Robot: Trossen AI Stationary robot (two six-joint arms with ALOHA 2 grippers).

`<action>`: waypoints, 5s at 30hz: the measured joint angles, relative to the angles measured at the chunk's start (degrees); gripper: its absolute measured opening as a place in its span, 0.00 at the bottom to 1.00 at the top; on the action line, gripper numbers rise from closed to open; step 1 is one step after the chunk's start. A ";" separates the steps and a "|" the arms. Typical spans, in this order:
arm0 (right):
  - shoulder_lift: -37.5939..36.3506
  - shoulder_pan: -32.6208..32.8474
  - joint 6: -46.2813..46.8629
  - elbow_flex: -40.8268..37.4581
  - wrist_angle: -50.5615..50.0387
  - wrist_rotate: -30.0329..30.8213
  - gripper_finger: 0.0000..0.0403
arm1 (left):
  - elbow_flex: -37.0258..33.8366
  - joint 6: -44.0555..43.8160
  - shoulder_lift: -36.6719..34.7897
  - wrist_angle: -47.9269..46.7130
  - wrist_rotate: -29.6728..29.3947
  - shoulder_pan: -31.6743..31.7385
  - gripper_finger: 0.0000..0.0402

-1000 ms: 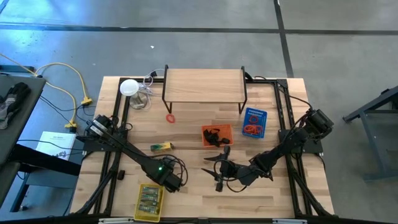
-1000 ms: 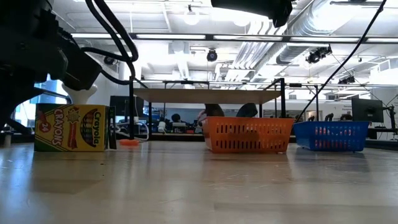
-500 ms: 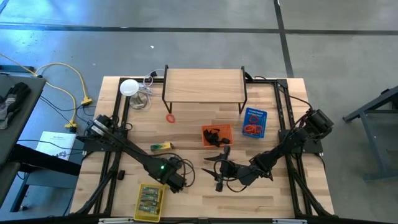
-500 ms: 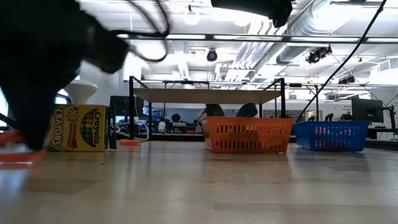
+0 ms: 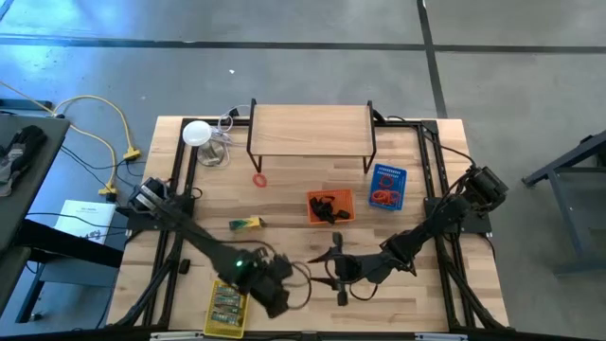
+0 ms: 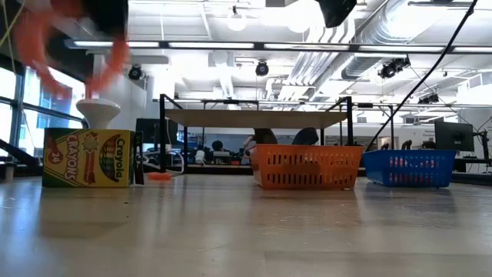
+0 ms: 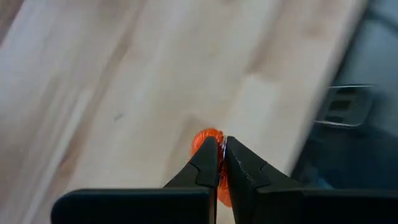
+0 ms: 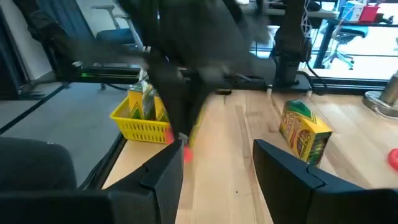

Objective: Pick & Place Office Desk Supplies
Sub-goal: Put the spring keychain into the blue bin, then put the crayon box into the yellow bin

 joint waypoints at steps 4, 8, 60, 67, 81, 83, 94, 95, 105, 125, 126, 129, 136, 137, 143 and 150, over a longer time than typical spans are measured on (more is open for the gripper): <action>0.63 -0.01 -0.48 -0.02 0.02 -3.96 0.45 | 4.51 4.58 -0.07 4.24 -4.10 -2.74 0.01; 1.63 -0.04 -0.41 0.00 1.62 -11.49 0.45 | 5.80 10.96 -0.07 11.32 -8.29 -3.76 0.01; -3.29 -0.57 17.00 0.00 -28.73 6.36 0.01 | 5.80 31.49 -0.09 17.35 -7.65 -2.07 0.30; -9.57 1.30 52.09 0.02 -66.10 27.31 0.02 | 5.78 31.23 -0.09 12.95 -7.65 -2.31 0.30; -9.18 -10.01 91.01 -5.98 -99.11 20.79 0.05 | 5.78 24.98 -0.09 9.95 -3.19 -0.24 0.30; -9.03 -11.60 91.01 -6.68 -99.15 19.34 0.11 | 5.78 24.95 -0.09 8.90 -2.60 0.24 0.30; -9.01 -13.98 91.22 -6.88 -99.15 22.06 0.55 | 5.76 22.29 -1.87 2.64 -0.65 1.02 0.30; -9.03 -13.59 91.33 -6.87 -98.35 22.68 0.57 | 5.76 21.39 -2.74 0.58 0.39 1.16 0.30; -9.02 -5.82 82.75 -6.80 -76.95 41.90 0.64 | 5.76 17.68 -9.69 -30.35 -3.90 2.33 0.30; -9.03 -1.40 45.31 -6.78 -43.22 35.61 0.64 | -10.26 28.61 -9.46 -24.55 -7.30 10.57 0.30; -9.03 -1.40 44.03 -6.78 -42.04 34.97 0.64 | -10.60 28.45 -9.46 -24.56 -8.01 10.89 0.30; -9.03 -1.40 40.23 -6.78 -38.41 34.33 0.64 | -11.58 27.29 -9.46 -24.60 -8.35 11.73 0.30; -9.03 -1.40 33.98 -6.78 -33.23 31.32 0.64 | -11.77 21.50 -9.49 -24.13 -8.60 12.46 0.30; -9.03 -1.40 33.81 -6.78 -33.08 31.31 0.64 | -11.77 21.30 -9.49 -24.31 -8.38 12.43 0.30; -9.03 -1.42 33.66 -6.78 -32.79 31.44 0.64 | -11.77 23.42 -9.49 -25.09 -8.07 12.45 0.30; -9.03 -1.42 33.63 -6.78 -32.79 31.31 0.64 | -12.01 26.91 -9.49 -25.23 -8.09 12.17 0.41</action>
